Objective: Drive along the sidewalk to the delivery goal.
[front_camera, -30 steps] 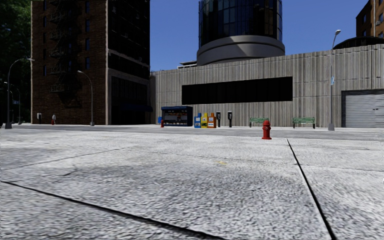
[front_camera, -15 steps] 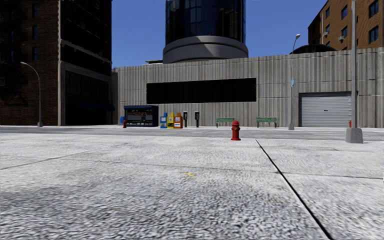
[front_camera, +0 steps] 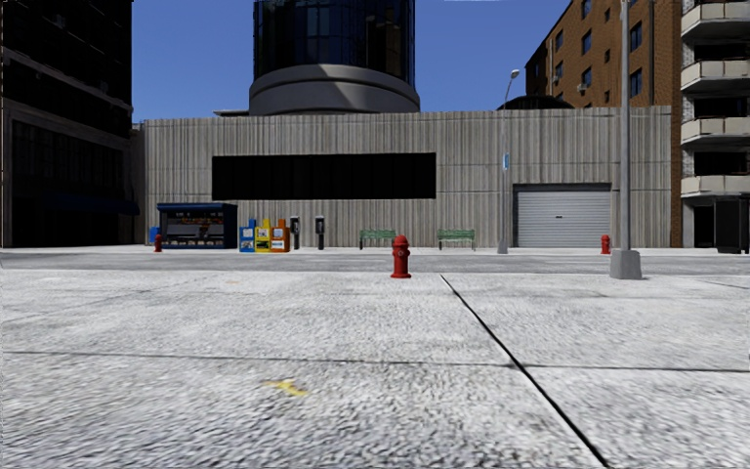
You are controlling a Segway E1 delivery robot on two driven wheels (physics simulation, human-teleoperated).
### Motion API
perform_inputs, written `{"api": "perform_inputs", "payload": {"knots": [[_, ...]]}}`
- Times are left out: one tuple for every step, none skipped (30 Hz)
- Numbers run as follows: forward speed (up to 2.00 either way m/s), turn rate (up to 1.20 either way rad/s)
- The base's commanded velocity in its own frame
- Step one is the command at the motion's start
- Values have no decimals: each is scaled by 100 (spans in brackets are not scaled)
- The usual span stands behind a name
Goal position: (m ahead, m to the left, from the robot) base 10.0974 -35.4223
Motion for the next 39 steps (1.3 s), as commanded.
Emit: {"api": "perform_inputs", "payload": {"knots": [[161,-46],[161,-46],[161,-46],[161,-46],[161,-46],[161,-46],[161,-46],[161,-46],[161,-46],[161,-46],[161,-46],[161,-46],[161,-46],[161,-46],[161,-46],[161,-46],[161,-46],[161,-46],[161,-46],[161,-46],[161,-46],[161,-46],[161,-46],[161,-46],[161,-46],[161,-46],[161,-47],[161,-49],[161,-51],[161,-51],[161,-51],[161,-51],[161,-51],[161,-51],[161,-51],[161,-51],[161,-51],[161,-52],[161,-52]]}}
